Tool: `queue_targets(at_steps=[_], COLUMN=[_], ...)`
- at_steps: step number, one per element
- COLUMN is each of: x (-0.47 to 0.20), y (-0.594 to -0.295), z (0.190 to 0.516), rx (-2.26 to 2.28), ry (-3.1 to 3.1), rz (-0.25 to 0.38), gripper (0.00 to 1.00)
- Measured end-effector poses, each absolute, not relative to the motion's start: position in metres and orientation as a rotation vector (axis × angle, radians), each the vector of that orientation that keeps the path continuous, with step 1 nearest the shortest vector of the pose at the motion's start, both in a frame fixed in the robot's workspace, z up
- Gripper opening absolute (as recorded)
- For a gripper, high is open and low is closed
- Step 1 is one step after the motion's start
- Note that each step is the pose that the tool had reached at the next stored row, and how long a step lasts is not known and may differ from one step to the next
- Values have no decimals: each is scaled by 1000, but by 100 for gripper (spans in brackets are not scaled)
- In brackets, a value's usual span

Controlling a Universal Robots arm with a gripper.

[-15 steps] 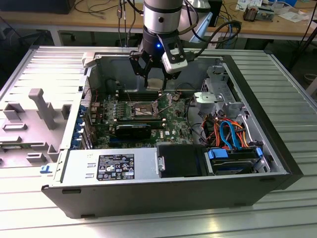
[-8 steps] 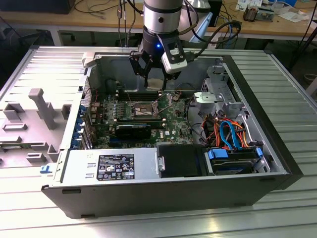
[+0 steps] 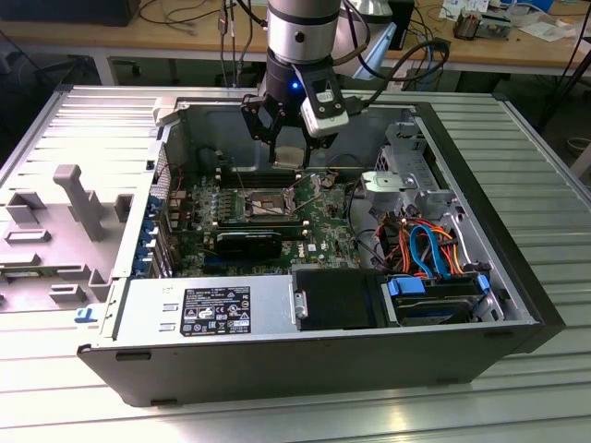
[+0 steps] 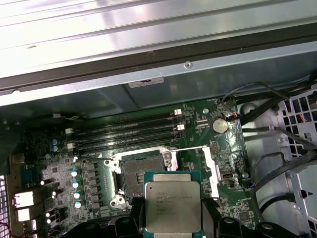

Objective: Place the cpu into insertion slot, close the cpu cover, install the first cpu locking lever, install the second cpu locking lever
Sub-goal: 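Place the cpu into insertion slot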

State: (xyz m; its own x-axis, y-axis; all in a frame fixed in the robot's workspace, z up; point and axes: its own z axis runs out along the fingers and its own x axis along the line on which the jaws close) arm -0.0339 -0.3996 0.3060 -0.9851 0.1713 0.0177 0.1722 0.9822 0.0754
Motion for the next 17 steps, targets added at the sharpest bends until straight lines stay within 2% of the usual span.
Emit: queue_targets(at_steps=[17], x=[-34], y=[-400], z=[306], rx=[-291], ry=[-3115], rz=[-118], gripper=[55])
